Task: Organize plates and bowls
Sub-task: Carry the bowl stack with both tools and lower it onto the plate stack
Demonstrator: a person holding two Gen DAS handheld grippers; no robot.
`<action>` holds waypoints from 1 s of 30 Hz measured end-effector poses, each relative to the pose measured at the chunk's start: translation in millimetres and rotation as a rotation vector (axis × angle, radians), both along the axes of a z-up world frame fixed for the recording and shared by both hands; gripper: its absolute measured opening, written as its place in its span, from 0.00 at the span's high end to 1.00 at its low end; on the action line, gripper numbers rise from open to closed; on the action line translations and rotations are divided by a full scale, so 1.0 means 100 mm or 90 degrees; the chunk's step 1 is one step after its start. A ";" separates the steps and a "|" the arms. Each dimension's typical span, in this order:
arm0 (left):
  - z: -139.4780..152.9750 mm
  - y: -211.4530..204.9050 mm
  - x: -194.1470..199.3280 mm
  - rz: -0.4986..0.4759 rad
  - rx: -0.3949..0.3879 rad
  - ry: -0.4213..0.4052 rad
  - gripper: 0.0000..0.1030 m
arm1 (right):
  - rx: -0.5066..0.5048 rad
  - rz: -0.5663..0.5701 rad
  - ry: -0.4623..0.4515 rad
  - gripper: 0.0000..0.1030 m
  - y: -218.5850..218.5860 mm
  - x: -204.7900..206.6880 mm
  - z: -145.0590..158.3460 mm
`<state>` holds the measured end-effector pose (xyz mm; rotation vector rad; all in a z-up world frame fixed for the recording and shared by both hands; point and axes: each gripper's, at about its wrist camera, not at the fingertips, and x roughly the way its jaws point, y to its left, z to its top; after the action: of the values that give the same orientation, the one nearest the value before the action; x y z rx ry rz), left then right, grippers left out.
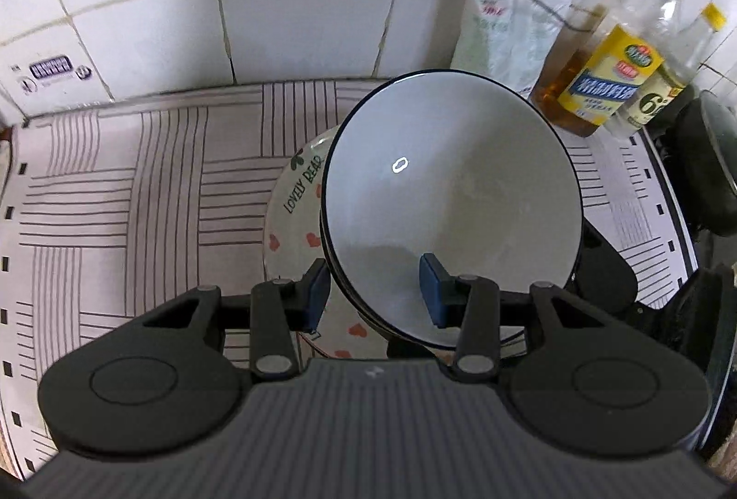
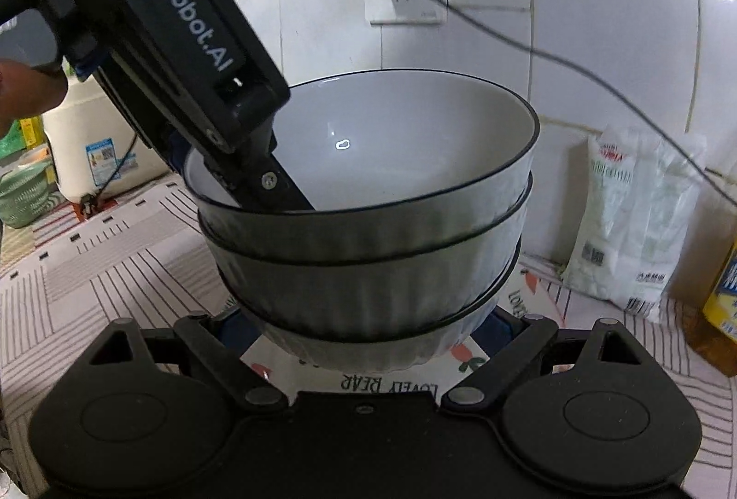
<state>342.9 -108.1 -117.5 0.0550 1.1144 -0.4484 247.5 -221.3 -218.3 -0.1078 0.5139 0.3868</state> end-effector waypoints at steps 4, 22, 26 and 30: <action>-0.09 -0.02 0.08 0.001 0.005 0.018 0.61 | -0.009 -0.003 0.019 0.08 0.01 0.06 -0.08; -0.22 -0.08 0.15 0.022 0.005 0.021 0.61 | -0.018 -0.023 0.073 0.08 0.05 0.27 -0.21; -0.23 -0.09 0.12 0.047 0.008 0.020 0.61 | -0.021 -0.032 0.098 0.08 0.07 0.31 -0.18; -0.21 -0.09 0.13 0.060 0.021 0.021 0.59 | -0.056 -0.029 0.110 0.08 0.11 0.28 -0.15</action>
<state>356.1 -116.9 -138.9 0.0234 1.1519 -0.3484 275.6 -210.3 -233.7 -0.1483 0.7024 0.3301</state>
